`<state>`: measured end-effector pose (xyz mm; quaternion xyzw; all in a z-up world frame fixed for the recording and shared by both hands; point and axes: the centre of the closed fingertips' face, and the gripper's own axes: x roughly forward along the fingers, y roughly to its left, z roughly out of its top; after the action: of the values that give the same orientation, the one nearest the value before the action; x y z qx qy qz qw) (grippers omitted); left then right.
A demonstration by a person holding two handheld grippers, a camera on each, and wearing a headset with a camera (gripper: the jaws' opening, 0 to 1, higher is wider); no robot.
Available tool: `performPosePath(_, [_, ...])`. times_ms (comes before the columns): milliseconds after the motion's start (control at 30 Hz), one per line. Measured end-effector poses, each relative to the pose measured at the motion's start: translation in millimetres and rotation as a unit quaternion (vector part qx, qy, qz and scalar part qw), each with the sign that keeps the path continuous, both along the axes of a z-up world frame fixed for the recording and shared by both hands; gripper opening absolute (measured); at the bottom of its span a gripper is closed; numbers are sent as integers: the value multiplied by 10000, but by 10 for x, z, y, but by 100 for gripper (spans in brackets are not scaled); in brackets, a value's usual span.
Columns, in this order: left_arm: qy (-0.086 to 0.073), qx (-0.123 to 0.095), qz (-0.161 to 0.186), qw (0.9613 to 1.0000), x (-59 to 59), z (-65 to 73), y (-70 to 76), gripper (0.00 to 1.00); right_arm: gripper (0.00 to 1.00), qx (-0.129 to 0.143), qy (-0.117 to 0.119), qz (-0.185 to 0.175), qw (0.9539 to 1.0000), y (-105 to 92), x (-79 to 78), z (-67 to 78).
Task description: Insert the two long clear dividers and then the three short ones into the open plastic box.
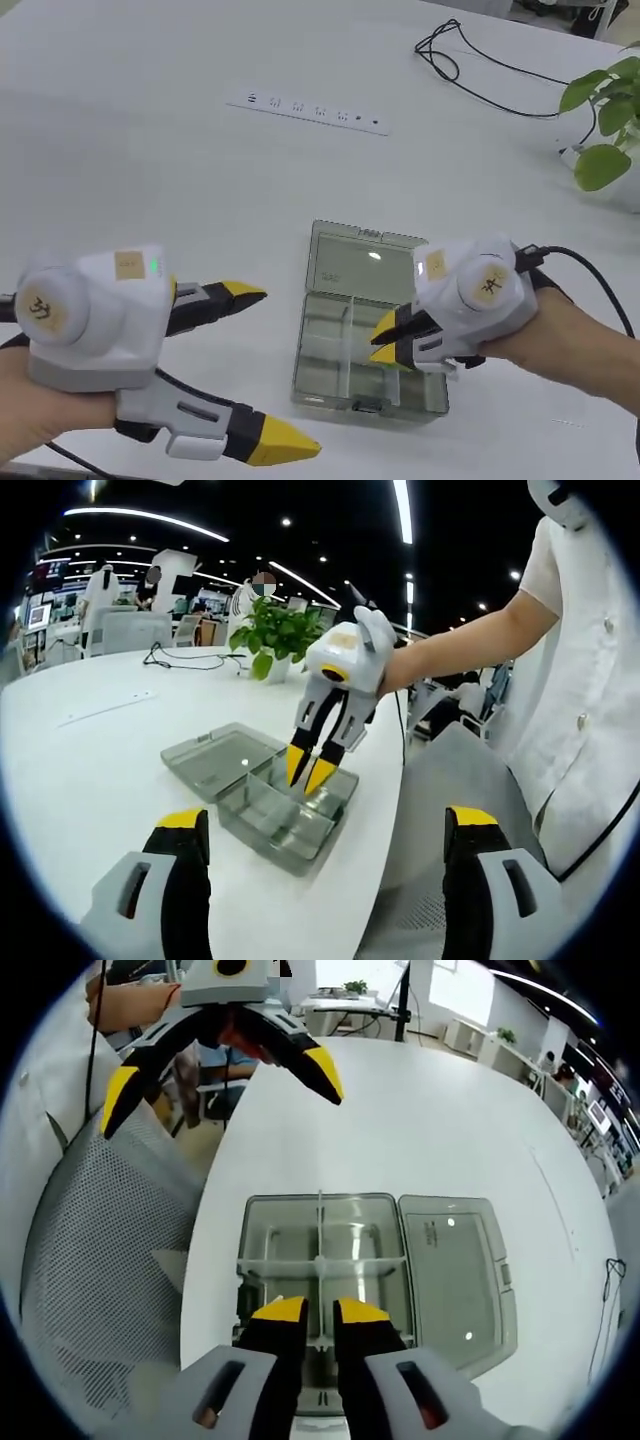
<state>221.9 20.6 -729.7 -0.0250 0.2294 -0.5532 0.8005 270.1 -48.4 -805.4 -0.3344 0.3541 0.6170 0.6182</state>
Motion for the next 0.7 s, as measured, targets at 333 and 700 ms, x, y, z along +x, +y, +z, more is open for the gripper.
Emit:
performPosePath(333, [1,50,12,10000,-17,-1,30,100,19,320,-33,-372,9988,-36,53,185])
performPosePath(700, [-17,72,44,10000,-26,13,60,100,32,629,32,-641,9960,-182,16,407])
